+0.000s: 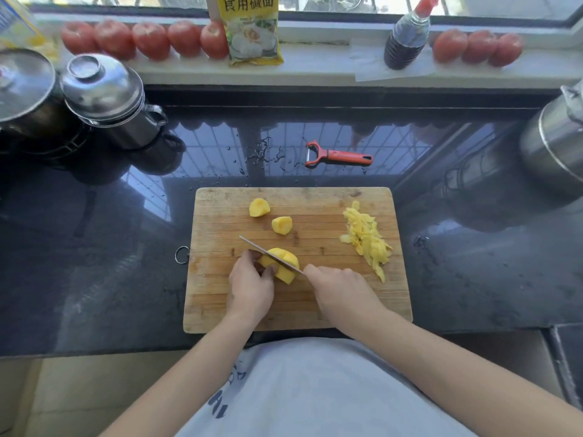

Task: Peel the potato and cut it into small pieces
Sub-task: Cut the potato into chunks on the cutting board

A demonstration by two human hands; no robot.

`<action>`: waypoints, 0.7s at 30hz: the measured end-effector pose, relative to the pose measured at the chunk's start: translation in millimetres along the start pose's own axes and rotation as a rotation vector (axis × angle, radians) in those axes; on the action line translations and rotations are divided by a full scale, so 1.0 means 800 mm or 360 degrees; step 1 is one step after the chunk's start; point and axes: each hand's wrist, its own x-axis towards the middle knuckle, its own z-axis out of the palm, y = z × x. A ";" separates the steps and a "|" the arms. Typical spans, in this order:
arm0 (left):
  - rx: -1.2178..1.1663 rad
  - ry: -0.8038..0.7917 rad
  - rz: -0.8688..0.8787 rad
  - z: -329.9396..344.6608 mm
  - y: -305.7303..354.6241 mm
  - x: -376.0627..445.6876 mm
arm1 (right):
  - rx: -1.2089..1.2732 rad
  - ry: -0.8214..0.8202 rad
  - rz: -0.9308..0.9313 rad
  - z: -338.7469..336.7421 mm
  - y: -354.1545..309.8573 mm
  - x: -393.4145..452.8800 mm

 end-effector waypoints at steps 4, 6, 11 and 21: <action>0.0006 0.0002 0.0033 0.001 -0.004 0.001 | -0.0023 -0.0012 0.0006 0.003 -0.004 -0.008; 0.0002 0.0010 0.0036 0.001 -0.003 0.001 | -0.0040 -0.0025 0.0029 0.001 -0.001 0.000; -0.0042 0.0021 0.0016 0.003 -0.003 0.002 | -0.0078 -0.0106 0.0095 -0.001 0.006 0.021; 0.0132 -0.0006 0.0143 -0.010 -0.012 -0.011 | 0.0209 -0.0134 0.0181 -0.009 0.012 0.036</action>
